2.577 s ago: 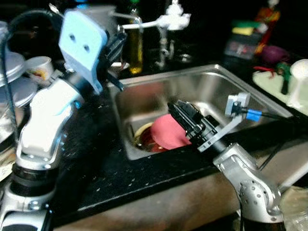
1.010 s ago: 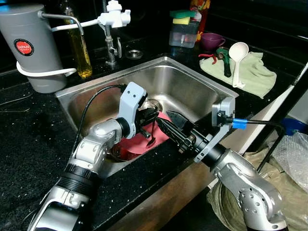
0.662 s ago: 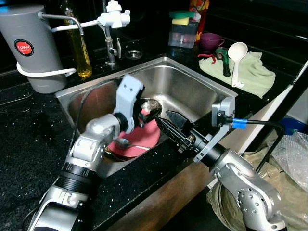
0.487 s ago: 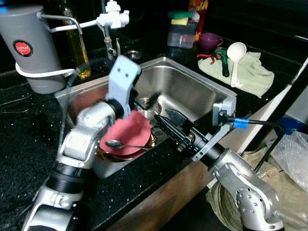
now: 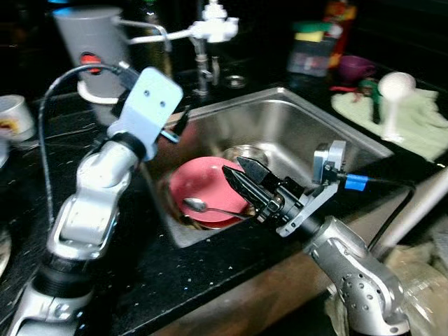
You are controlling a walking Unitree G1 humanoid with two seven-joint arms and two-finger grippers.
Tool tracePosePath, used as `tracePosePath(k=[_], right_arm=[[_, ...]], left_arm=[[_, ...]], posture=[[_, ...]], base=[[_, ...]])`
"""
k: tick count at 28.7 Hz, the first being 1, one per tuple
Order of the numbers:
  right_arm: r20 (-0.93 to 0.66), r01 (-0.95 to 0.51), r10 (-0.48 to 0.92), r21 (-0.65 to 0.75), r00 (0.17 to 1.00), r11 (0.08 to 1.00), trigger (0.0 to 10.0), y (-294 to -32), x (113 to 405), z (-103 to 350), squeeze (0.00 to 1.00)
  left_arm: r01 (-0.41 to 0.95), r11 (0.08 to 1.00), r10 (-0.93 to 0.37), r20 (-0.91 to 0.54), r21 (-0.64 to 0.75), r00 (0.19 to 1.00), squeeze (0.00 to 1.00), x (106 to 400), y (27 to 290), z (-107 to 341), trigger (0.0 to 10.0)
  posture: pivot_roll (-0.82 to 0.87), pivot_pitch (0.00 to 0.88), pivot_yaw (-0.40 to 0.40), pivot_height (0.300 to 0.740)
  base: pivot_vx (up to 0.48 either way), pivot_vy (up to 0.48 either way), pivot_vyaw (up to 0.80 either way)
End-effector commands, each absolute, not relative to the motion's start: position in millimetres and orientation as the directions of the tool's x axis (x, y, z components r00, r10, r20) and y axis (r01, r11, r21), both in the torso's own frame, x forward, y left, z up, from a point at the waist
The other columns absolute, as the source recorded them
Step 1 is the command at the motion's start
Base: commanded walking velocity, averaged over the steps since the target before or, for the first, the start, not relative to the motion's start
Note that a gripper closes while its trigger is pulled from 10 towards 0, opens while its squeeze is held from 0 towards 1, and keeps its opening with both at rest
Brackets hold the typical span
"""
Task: Kitchen organization
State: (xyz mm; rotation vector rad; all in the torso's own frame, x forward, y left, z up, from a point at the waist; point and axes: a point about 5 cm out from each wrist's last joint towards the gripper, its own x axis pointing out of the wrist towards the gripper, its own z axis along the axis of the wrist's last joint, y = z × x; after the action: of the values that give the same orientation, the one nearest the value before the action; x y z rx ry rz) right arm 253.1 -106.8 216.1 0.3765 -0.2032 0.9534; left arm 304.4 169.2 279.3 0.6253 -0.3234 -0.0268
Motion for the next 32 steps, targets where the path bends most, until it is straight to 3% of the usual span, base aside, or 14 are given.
tracePosePath(k=[1,9,16,24,28,32], right_arm=[[0.333,-0.845,0.777,0.228,0.534,0.483,10.0,-102.8,250.7,215.1,0.0],[0.335,-0.889,0.825,0.215,0.455,0.403,10.0,-97.1,246.7,214.3,0.0],[0.338,-0.912,0.849,0.206,0.405,0.354,10.0,-94.4,243.1,214.6,0.0],[0.334,-0.906,0.844,0.198,0.421,0.373,10.0,-95.3,243.9,214.5,0.0],[0.327,-0.872,0.809,0.205,0.489,0.445,10.0,-98.8,251.8,214.3,0.0],[0.327,-0.867,0.802,0.203,0.499,0.456,10.0,-100.0,253.2,215.2,0.0]], left_arm=[[-0.153,0.789,-0.047,0.306,0.595,0.951,0.0,297.3,180.2,280.4,10.0],[-0.285,0.741,0.078,0.343,0.608,0.936,0.0,282.9,198.9,284.3,10.0],[-0.317,0.761,0.141,0.333,0.566,0.932,0.0,277.9,206.2,279.3,10.0],[-0.318,0.81,0.183,0.304,0.492,0.935,0.0,285.0,220.0,275.5,10.0],[-0.365,0.776,0.211,0.334,0.515,0.919,0.0,298.8,230.7,278.3,10.0],[-0.377,0.775,0.209,0.357,0.508,0.911,0.0,307.8,229.0,282.9,10.0]], posture=[[0.0,0.027,-0.011,0.74],[0.02,0.03,-0.022,0.74],[0.02,0.032,-0.03,0.74],[0.01,0.037,-0.033,0.74],[0.0,0.037,-0.034,0.74],[0.0,0.035,-0.033,0.74]], base=[[0.0,0.0,0.79],[0.0,0.0,0.79],[0.0,0.0,0.79],[0.0,0.0,0.79],[0.0,0.0,0.1],[0.0,0.0,0.0]])
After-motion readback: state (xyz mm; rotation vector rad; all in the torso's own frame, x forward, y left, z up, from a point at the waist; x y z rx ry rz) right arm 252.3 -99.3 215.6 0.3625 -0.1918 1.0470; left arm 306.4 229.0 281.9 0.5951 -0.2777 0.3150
